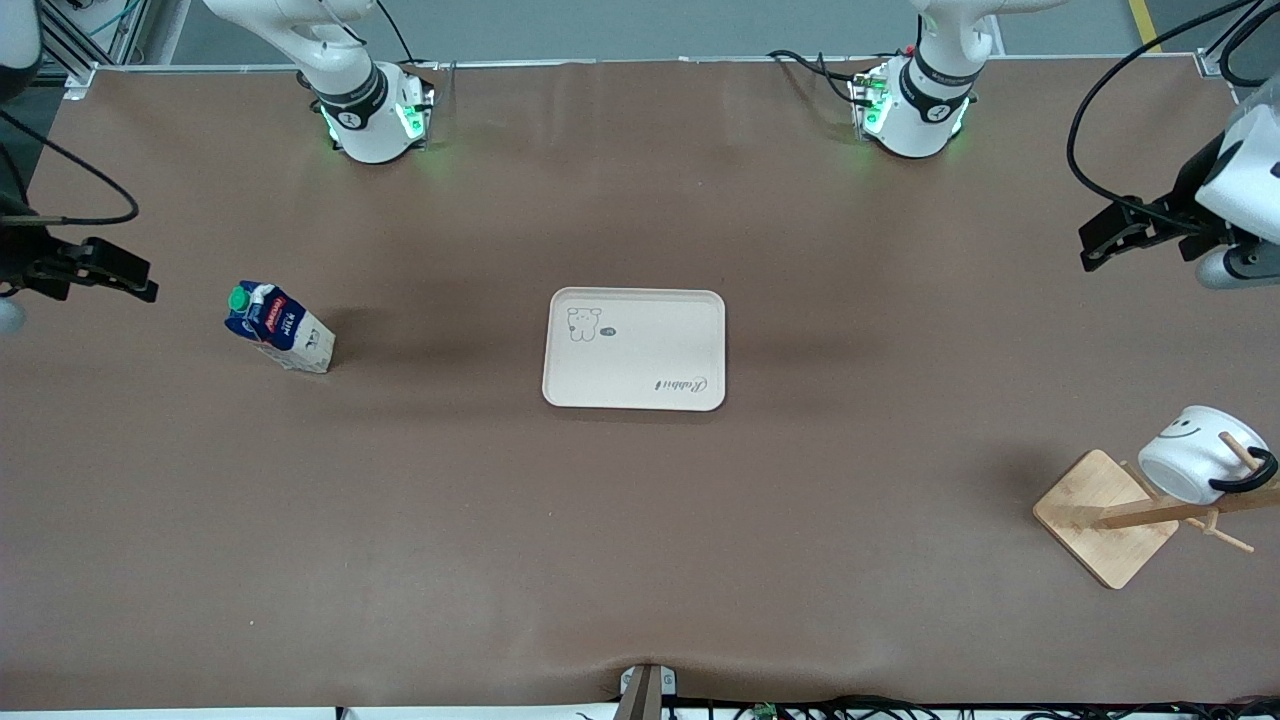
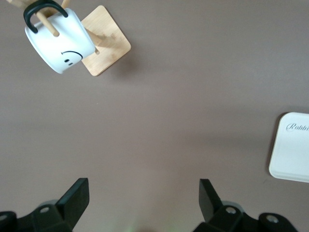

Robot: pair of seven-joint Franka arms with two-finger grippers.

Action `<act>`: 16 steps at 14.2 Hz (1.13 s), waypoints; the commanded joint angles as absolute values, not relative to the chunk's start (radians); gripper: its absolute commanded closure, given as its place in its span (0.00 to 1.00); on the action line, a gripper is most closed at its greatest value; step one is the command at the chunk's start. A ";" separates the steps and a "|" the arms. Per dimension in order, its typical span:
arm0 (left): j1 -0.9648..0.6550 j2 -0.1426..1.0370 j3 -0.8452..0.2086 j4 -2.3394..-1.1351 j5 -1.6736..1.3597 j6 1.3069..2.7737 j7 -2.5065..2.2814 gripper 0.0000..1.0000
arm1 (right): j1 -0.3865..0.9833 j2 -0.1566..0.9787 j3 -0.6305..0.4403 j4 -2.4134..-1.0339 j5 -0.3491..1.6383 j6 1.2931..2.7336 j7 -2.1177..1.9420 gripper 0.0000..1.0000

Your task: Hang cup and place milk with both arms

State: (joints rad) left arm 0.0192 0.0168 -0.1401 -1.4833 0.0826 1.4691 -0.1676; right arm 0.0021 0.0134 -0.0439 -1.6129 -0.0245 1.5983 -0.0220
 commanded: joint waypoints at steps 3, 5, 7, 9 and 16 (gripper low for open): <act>-0.008 -0.067 -0.100 -1.591 0.087 1.502 -0.097 0.00 | 0.005 -0.094 -0.037 -1.760 -0.084 1.672 -0.152 0.00; -0.008 -0.061 -0.100 -1.583 0.086 1.512 -0.097 0.00 | -0.012 -0.075 -0.041 -1.688 -0.083 1.626 -0.147 0.00; -0.006 -0.060 -0.101 -1.582 0.086 1.519 -0.097 0.00 | -0.015 -0.072 -0.043 -1.663 -0.081 1.562 -0.152 0.00; 0.000 -0.067 -0.106 -1.586 0.086 1.514 -0.095 0.00 | -0.012 -0.069 -0.041 -1.646 -0.075 1.542 -0.149 0.00; 0.006 -0.052 -0.103 -1.583 0.011 1.545 -0.094 0.00 | -0.020 -0.058 -0.043 -1.611 -0.069 1.548 -0.149 0.00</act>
